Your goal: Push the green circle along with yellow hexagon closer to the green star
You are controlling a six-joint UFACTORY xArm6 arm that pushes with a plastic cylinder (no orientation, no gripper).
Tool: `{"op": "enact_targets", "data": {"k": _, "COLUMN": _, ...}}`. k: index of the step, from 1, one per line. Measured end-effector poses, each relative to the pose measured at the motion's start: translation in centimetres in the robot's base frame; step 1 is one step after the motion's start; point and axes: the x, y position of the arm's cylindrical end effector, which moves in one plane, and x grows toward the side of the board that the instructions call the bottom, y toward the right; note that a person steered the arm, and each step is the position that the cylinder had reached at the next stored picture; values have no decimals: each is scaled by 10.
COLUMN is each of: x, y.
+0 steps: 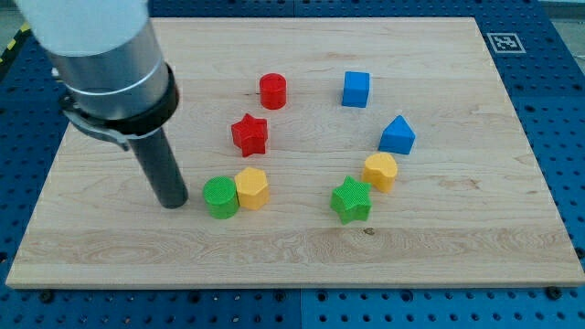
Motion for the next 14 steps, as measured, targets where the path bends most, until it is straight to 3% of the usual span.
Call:
{"op": "enact_targets", "data": {"k": 2, "x": 0, "y": 55}}
{"op": "enact_targets", "data": {"k": 9, "x": 29, "y": 60}}
{"op": "enact_targets", "data": {"k": 14, "x": 32, "y": 136}}
